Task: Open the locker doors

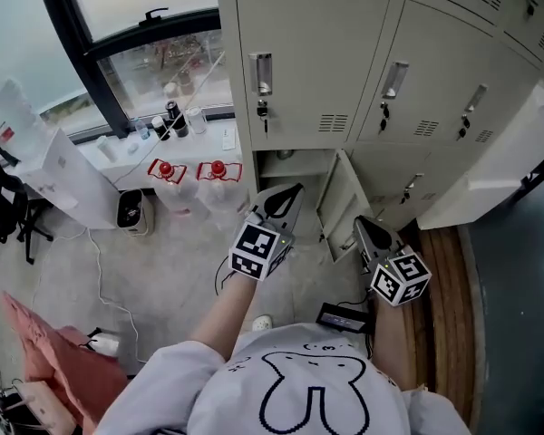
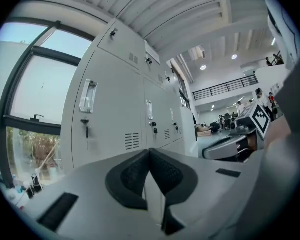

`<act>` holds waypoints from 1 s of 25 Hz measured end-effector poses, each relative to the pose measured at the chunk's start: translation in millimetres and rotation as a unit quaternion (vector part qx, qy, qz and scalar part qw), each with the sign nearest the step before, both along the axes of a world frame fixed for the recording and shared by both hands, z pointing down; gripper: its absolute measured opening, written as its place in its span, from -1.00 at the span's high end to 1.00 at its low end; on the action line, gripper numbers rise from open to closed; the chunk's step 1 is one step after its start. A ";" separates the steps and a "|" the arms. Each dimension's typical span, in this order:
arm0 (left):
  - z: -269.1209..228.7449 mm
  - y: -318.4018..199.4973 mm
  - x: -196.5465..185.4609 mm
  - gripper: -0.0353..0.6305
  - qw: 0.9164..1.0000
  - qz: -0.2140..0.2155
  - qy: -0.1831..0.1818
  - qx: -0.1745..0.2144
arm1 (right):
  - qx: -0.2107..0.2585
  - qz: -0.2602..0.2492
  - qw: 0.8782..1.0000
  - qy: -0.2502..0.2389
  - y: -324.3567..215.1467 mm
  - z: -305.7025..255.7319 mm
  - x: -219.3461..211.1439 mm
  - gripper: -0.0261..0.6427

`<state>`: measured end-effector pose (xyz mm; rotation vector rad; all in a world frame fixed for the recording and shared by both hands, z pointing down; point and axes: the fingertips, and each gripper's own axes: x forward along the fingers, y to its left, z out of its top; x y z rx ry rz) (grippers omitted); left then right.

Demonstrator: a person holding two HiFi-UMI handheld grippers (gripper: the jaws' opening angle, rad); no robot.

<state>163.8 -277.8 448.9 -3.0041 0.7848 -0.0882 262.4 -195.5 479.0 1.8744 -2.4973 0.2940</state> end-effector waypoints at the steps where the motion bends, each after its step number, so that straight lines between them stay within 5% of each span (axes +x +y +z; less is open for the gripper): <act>1: -9.6 0.5 -1.8 0.88 1.000 0.000 0.002 0.015 | 0.017 -0.012 1.000 0.007 -6.0 -11.8 -8.3 0.88; 10: -78.7 -23.4 -41.4 0.88 0.996 -0.044 0.040 0.064 | 0.137 -0.066 0.987 0.052 -76.7 -110.7 -77.4 0.88; 17: -116.6 -54.4 -65.2 0.88 0.992 -0.071 0.047 0.092 | 0.160 -0.099 0.974 0.125 -130.6 -152.9 -124.6 0.88; 25: -137.8 -83.8 -75.7 0.88 0.992 -0.072 0.044 0.095 | 0.149 -0.082 0.978 0.117 -187.1 -172.1 -140.3 0.76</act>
